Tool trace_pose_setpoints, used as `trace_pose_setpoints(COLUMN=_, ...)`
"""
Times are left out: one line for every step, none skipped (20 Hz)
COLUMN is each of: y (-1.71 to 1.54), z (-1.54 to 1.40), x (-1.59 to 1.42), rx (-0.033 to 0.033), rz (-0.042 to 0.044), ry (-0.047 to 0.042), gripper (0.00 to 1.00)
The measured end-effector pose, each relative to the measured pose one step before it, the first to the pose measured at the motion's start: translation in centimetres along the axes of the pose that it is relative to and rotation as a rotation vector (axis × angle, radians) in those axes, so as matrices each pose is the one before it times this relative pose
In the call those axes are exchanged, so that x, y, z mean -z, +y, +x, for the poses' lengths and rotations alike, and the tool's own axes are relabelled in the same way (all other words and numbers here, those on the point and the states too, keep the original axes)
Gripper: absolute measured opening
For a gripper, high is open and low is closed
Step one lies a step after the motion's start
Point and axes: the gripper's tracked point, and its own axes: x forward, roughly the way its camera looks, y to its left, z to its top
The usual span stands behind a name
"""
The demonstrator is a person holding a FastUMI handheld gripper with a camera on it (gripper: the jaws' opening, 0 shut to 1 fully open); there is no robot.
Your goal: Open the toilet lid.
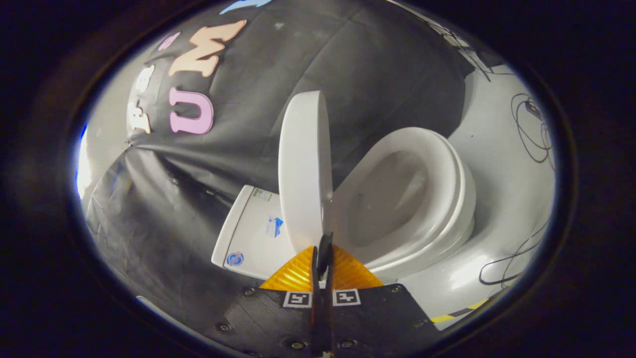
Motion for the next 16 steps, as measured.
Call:
trace_pose_setpoints(y=0.277, z=-0.013, x=0.113, rx=-0.00667, rz=-0.00887, ry=-0.00073, gripper=0.01)
trace_pose_setpoints(y=0.186, z=0.06, x=-0.094, rx=-0.00667, rz=-0.01037, ry=-0.00428, gripper=0.01)
trace_pose_setpoints(y=0.296, z=0.021, x=0.065, rx=-0.00575, rz=-0.00989, ry=-0.00004, gripper=0.01)
trace_pose_setpoints(y=0.356, z=0.092, x=-0.165, rx=-0.00855, rz=-0.01034, ry=-0.00492, gripper=0.01)
trace_pose_setpoints(y=0.293, z=0.001, x=0.007, rx=-0.00814, rz=-0.01077, ry=-0.00206, gripper=0.01)
trace_pose_setpoints(y=0.404, z=0.093, x=-0.055, rx=-0.00778, rz=-0.01247, ry=-0.00109, gripper=0.01)
trace_pose_setpoints(y=0.352, z=-0.007, x=-0.011, rx=-0.00839, rz=-0.0085, ry=-0.00389, gripper=0.01)
trace_pose_setpoints(y=0.267, z=0.105, x=-0.03, rx=-0.0066, rz=-0.00808, ry=0.0001, gripper=0.01)
trace_pose_setpoints(y=0.303, z=0.017, x=-0.062, rx=-0.0077, rz=-0.00161, ry=-0.00316, gripper=0.01)
trace_pose_setpoints(y=0.15, z=0.152, x=0.038, rx=-0.00474, rz=-0.00623, ry=0.00024, gripper=0.01)
trace_pose_setpoints(y=0.144, z=-0.062, x=0.002, rx=-0.00443, rz=-0.00064, ry=-0.00232, gripper=0.01)
trace_pose_setpoints(y=0.155, z=0.012, x=0.032, rx=-0.0034, rz=-0.00538, ry=0.00009, gripper=0.01)
trace_pose_setpoints(y=0.172, z=-0.003, x=-0.007, rx=-0.00414, rz=-0.00202, ry=-0.00002, gripper=0.01)
trace_pose_setpoints(y=0.182, z=0.015, x=0.058, rx=-0.00397, rz=-0.00597, ry=-0.00043, gripper=0.01)
trace_pose_setpoints(y=0.23, z=0.045, x=0.052, rx=-0.00554, rz=-0.00635, ry=0.00094, gripper=0.01)
trace_pose_setpoints(y=0.202, z=-0.001, x=0.033, rx=-0.00464, rz=-0.00962, ry=0.00014, gripper=0.01)
